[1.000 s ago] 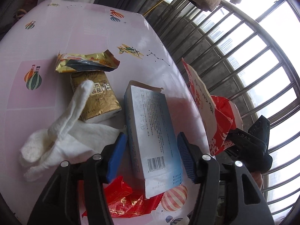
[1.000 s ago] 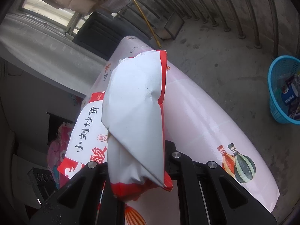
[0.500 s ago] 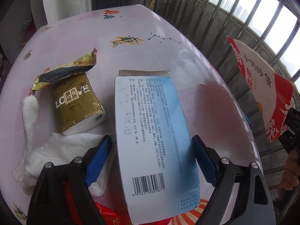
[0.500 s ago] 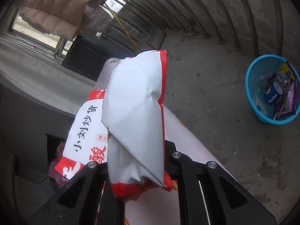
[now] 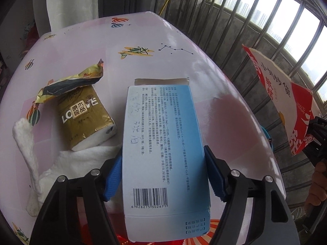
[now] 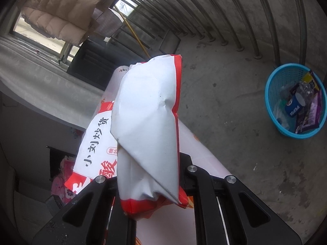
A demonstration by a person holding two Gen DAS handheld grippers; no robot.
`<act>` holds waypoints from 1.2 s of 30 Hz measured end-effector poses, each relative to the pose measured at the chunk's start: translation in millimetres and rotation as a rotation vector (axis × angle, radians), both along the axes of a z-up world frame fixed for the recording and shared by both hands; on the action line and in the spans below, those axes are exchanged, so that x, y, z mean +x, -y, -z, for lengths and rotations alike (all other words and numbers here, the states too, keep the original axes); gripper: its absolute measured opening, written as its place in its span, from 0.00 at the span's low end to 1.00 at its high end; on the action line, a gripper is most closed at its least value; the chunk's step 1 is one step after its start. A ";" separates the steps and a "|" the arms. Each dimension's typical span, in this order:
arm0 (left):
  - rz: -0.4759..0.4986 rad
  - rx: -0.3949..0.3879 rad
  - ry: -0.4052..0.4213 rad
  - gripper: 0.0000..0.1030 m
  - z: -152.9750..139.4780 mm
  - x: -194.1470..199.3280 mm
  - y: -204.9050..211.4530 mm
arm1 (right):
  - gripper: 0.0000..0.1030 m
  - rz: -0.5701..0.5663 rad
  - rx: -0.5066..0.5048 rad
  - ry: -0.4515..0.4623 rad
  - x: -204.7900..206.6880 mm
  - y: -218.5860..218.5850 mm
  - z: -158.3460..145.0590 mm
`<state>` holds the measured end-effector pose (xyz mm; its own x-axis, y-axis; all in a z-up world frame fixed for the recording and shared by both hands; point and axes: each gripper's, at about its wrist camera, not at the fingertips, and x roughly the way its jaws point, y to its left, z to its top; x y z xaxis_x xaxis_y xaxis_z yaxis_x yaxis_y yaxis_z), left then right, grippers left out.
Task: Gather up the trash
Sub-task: 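Lift the box with the left tool and carry both items toward the wastebasket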
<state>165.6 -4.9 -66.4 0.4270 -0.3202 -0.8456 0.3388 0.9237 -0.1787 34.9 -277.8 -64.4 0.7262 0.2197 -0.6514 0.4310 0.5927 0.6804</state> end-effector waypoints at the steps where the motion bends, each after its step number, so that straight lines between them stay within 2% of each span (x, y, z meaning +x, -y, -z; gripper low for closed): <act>1: -0.003 -0.017 -0.001 0.68 -2.3 -0.9 -1.1 | 0.09 -0.001 -0.002 0.000 -0.1 -0.3 -0.6; 9: -0.017 -0.220 0.024 0.68 -32.6 -11.7 -21.9 | 0.09 0.001 -0.007 0.003 -1.2 -1.4 -1.8; 19: -0.090 -0.417 0.139 0.68 -70.8 -20.5 -53.5 | 0.09 -0.008 -0.007 0.004 -0.8 -1.5 -3.3; 30: -0.131 -0.445 0.219 0.68 -86.3 -21.9 -67.1 | 0.09 -0.024 -0.009 0.005 4.7 -1.0 -5.7; 36: -0.142 -0.451 0.223 0.68 -86.0 -20.7 -71.2 | 0.09 -0.030 -0.012 0.007 4.5 0.1 -4.1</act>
